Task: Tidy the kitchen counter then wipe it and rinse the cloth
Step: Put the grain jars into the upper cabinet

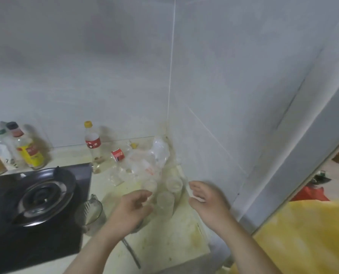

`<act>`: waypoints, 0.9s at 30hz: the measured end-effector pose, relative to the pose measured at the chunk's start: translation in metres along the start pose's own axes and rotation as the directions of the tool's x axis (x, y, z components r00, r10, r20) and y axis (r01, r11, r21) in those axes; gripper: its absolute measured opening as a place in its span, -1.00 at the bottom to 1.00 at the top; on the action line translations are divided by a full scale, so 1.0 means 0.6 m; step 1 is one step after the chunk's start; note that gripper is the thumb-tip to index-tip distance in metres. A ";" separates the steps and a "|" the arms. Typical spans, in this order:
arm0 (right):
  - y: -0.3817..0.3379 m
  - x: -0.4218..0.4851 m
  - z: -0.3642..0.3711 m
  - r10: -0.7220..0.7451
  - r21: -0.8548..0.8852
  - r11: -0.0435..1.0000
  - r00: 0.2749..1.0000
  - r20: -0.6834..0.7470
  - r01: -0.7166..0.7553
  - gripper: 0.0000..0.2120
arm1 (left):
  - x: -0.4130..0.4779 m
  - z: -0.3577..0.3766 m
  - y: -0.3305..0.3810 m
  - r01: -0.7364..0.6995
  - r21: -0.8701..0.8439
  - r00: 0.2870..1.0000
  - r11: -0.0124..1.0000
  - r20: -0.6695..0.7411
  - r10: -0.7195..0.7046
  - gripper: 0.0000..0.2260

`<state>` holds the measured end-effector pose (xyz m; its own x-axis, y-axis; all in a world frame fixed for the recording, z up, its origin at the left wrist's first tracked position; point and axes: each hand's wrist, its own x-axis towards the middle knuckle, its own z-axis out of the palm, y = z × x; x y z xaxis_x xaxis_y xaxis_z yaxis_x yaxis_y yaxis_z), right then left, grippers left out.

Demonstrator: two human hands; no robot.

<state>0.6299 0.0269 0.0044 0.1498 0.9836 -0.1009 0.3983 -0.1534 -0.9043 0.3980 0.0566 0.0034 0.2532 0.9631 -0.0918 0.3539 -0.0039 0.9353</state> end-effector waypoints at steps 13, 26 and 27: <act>0.132 0.211 0.081 0.057 -0.318 0.946 0.998 -0.017 -0.059 -0.43 | 0.121 0.129 -0.143 -0.048 0.311 0.999 0.949 0.019 0.044 -0.47; 0.206 0.285 0.102 0.080 -0.339 0.939 0.995 0.064 -0.054 -0.57 | 0.167 0.174 -0.140 0.212 0.328 0.977 0.920 -0.104 -0.188 -0.55; 0.205 0.285 0.103 0.080 -0.335 0.941 0.995 0.065 -0.054 -0.53 | 0.164 0.173 -0.137 0.209 0.321 0.977 0.924 -0.113 -0.181 -0.57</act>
<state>0.6484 0.1820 -0.1496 0.1222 0.9722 -0.1997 0.6695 -0.2292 -0.7065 0.4871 0.1237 -0.1181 0.0815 0.9719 -0.2207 0.6685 0.1109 0.7354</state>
